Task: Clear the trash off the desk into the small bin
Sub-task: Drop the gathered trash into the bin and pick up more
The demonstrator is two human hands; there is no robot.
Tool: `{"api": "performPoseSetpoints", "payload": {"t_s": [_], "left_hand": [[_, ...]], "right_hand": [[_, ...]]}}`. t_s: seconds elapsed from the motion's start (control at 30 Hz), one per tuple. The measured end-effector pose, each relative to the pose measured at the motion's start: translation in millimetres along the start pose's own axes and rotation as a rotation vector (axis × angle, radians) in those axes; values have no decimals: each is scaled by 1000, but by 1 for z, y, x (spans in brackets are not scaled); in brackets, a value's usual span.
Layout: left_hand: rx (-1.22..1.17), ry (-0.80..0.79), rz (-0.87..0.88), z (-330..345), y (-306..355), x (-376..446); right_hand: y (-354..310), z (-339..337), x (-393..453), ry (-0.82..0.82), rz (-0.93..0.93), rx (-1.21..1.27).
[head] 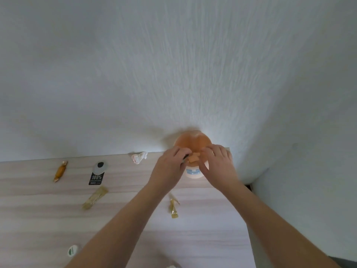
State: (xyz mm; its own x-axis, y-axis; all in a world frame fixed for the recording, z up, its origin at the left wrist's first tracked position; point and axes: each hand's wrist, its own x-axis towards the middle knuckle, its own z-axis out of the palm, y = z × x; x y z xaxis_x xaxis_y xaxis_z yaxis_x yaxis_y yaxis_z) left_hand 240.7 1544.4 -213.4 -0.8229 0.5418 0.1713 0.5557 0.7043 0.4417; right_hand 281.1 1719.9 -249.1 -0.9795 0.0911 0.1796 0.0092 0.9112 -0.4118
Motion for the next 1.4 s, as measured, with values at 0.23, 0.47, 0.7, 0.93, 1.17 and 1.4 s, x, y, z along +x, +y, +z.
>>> {"api": "performPoseSetpoints", "payload": {"t_s": [0.23, 0.47, 0.7, 0.93, 1.17, 1.4], "left_hand": [[171, -47, 43, 36, -11, 68], [190, -129, 10, 46, -13, 67], [171, 9, -8, 22, -19, 29], [295, -26, -12, -5, -31, -64], [265, -99, -241, -6, -48, -200], [281, -249, -524, 15, -70, -337]], "right_hand": [[19, -17, -34, -74, 23, 9], [24, -21, -54, -18, 17, 45], [7, -14, -77, -83, -11, 129], [-37, 18, -106, -220, -111, 204], [-85, 66, -166, -618, -217, 162], [-96, 115, -232, -868, -264, -68]]}}
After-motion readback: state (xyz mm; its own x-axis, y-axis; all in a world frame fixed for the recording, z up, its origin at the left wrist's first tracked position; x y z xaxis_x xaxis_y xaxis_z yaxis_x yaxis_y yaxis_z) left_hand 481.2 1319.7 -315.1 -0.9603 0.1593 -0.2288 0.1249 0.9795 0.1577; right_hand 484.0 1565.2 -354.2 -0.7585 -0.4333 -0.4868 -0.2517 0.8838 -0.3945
